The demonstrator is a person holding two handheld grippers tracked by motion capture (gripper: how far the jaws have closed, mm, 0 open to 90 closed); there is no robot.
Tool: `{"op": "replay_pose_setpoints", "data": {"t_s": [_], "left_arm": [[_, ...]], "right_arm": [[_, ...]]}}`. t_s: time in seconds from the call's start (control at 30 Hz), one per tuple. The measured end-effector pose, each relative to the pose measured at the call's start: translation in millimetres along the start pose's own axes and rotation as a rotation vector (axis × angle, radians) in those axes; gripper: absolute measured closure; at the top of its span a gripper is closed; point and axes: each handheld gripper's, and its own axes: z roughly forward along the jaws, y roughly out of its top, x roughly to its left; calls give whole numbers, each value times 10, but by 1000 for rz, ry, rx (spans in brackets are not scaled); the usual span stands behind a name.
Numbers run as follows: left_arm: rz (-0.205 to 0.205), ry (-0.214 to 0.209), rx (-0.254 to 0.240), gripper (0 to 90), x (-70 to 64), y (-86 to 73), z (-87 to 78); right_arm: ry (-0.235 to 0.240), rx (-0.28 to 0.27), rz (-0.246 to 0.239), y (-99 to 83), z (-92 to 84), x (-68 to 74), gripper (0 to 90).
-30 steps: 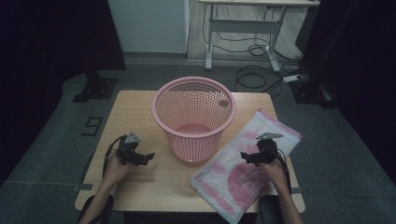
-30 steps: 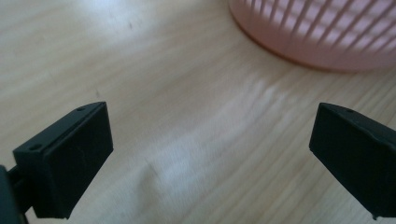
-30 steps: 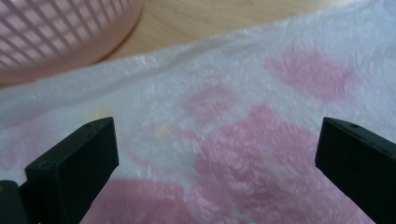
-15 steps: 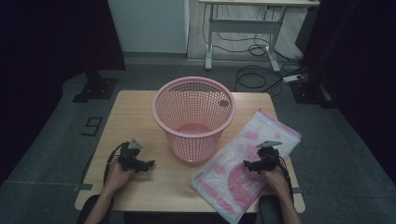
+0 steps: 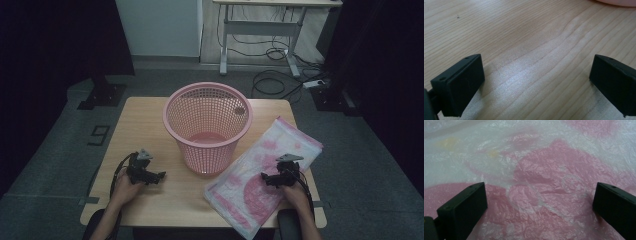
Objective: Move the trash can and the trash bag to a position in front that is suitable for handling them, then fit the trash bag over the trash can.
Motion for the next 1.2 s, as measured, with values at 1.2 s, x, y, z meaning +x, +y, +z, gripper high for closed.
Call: {"op": "replay_pose_setpoints", "data": {"t_s": [1.2], "left_arm": [[-1,0,0,0,-1,-1,-1]], "right_arm": [[170,237,-216,193,-36,865,0]]}}
